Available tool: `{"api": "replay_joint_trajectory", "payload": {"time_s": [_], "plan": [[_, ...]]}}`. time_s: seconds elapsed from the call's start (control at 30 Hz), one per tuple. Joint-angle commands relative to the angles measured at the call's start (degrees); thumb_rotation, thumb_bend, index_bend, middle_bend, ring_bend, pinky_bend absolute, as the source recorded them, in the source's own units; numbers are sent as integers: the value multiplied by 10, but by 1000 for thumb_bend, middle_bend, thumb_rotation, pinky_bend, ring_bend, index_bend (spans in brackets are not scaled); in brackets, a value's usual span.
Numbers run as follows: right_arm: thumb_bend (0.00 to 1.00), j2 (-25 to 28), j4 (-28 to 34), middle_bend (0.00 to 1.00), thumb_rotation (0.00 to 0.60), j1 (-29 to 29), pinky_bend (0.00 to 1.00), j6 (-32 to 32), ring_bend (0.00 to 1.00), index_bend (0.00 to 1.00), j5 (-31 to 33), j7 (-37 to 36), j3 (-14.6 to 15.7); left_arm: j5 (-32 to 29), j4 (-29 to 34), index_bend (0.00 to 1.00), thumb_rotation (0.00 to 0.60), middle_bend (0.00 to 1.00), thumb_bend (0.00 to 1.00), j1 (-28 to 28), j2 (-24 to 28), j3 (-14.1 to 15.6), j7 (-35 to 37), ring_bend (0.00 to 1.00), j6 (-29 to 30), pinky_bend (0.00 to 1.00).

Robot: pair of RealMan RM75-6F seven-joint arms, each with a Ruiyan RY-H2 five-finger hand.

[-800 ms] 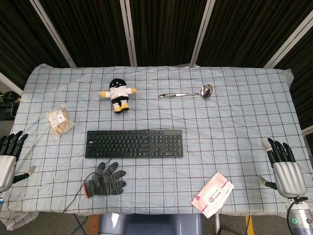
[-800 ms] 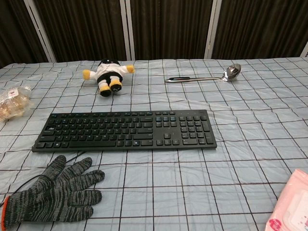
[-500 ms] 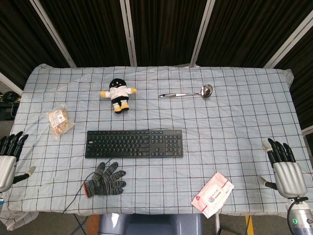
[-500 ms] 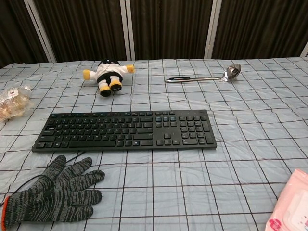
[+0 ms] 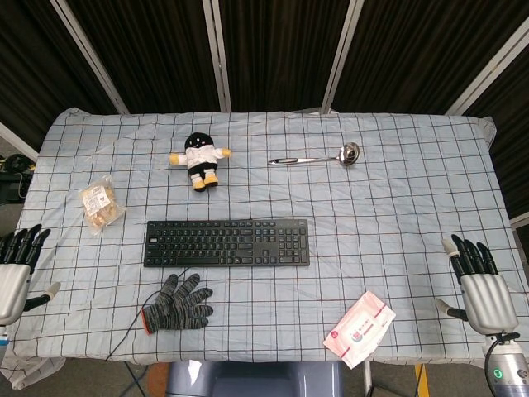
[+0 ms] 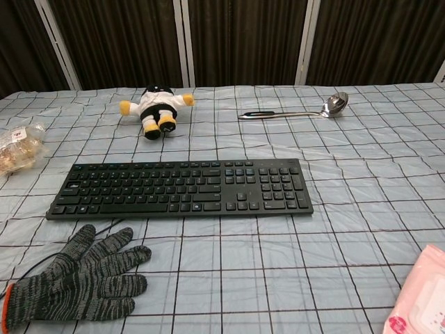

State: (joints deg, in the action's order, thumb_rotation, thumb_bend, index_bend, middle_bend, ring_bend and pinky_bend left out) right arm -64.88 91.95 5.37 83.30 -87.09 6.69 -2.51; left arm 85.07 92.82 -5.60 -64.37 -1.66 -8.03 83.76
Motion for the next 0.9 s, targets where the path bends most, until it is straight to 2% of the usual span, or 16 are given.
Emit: {"api": "replay_joint_trajectory", "payload": {"time_s": [0.03,0.07,0.1,0.13,0.2,0.23,0.3,0.43,0.53,0.6,0.73,0.9], "plan": [[54,1,3,0,600,-1,0,-1,0,0,2,-3,0,-2,6,0,600,5,355,-2,0,0,-9,2,-3,10],[55,2,4,0,600,-1,0,-2,0,0,3,-3,0,-4,9,0,600,40,430,-2,1,0,-12,26,-5,37],[58,2,5,0,600,0,0,-3,0,0,3,-4,0,-5,12,0,600,155,540,-3,1,-1,-16,113,-7,116],[60,3,6,0,600,0,0,-4,0,0,3,-4,1,-6,17,0,600,321,626,-6,1,-3,-21,243,-9,224],[62,4,7,0,600,1,0,-7,0,0,2,-3,3,-9,29,0,600,594,726,-13,1,-6,-34,467,-19,377],[63,4,8,0,600,1,0,-8,0,0,1,-3,3,-12,36,0,600,695,781,-18,2,-6,-38,555,-28,426],[64,4,8,0,600,2,0,-7,0,0,0,-3,3,-23,52,0,600,793,848,-29,5,-5,-56,652,-53,476],[66,4,9,0,600,3,0,-11,0,0,-1,-6,4,-65,90,0,600,843,873,-62,13,-7,-115,716,-124,516],[66,7,10,0,600,4,0,-16,0,0,0,-11,5,-153,134,0,600,846,891,-102,25,-15,-190,726,-205,525],[67,8,10,0,600,5,0,-15,0,0,-2,-15,5,-213,155,0,600,846,902,-129,26,-25,-234,729,-239,527],[67,9,8,0,600,4,0,-12,0,0,-4,-23,5,-312,180,0,600,849,920,-177,17,-33,-314,733,-273,529],[68,10,7,0,600,5,0,-12,0,0,-6,-33,5,-427,196,0,600,853,932,-240,-4,-33,-408,734,-278,529]]}}
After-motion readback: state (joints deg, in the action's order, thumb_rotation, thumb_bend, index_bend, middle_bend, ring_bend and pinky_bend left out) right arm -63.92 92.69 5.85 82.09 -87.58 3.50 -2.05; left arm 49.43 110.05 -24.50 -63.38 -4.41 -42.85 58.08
